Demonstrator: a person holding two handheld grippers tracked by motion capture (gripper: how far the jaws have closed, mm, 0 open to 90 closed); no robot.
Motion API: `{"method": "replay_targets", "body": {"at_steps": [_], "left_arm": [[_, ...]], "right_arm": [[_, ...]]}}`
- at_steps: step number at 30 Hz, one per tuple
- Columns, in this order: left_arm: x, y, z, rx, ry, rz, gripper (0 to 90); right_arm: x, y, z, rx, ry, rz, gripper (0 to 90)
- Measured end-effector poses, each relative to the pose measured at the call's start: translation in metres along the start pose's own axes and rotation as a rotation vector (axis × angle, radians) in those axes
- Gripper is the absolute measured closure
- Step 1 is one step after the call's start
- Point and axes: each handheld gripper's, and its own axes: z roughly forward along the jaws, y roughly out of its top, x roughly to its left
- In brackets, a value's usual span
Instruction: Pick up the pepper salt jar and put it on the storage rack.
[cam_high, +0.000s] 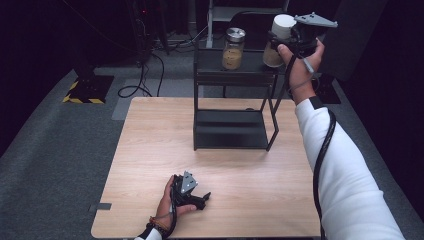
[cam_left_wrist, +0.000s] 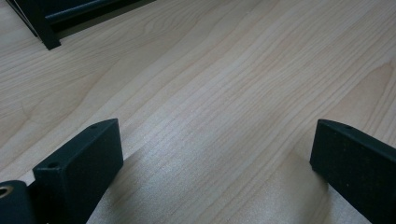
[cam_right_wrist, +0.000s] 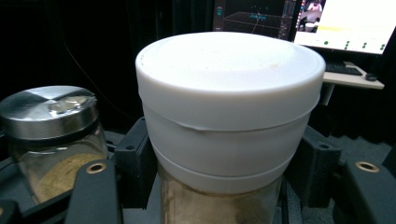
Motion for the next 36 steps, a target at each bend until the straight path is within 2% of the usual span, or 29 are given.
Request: {"method": "replay_targets", "body": {"at_steps": [17,22,25,27,29,32,34,36], "left_arm": [[0.000,0.000,0.000,0.000,-0.003,0.002,2.4],[0.000,0.000,0.000,0.000,-0.003,0.002,2.4],[0.000,0.000,0.000,0.000,-0.003,0.002,2.4],[0.000,0.000,0.000,0.000,-0.003,0.002,2.4],[0.000,0.000,0.000,0.000,-0.003,0.002,2.4],[0.001,0.000,0.000,0.000,-0.003,0.002,2.4],[0.001,0.000,0.000,0.000,-0.003,0.002,2.4],[0.001,0.000,0.000,0.000,-0.003,0.002,2.4]], "right_arm": [[-0.005,-0.006,0.017,0.040,-0.014,0.021,35.2],[-0.003,-0.008,0.017,0.032,-0.013,-0.003,35.2],[-0.003,-0.010,0.017,0.025,-0.013,-0.001,35.1],[-0.005,-0.013,0.017,0.018,-0.009,0.021,34.8],[-0.006,-0.016,0.017,0.010,-0.002,0.007,34.3],[-0.009,-0.014,0.019,0.033,0.016,-0.004,28.4],[-0.007,-0.017,0.016,0.021,0.004,-0.018,27.7],[-0.005,-0.020,0.015,0.007,-0.009,-0.026,23.1]]}}
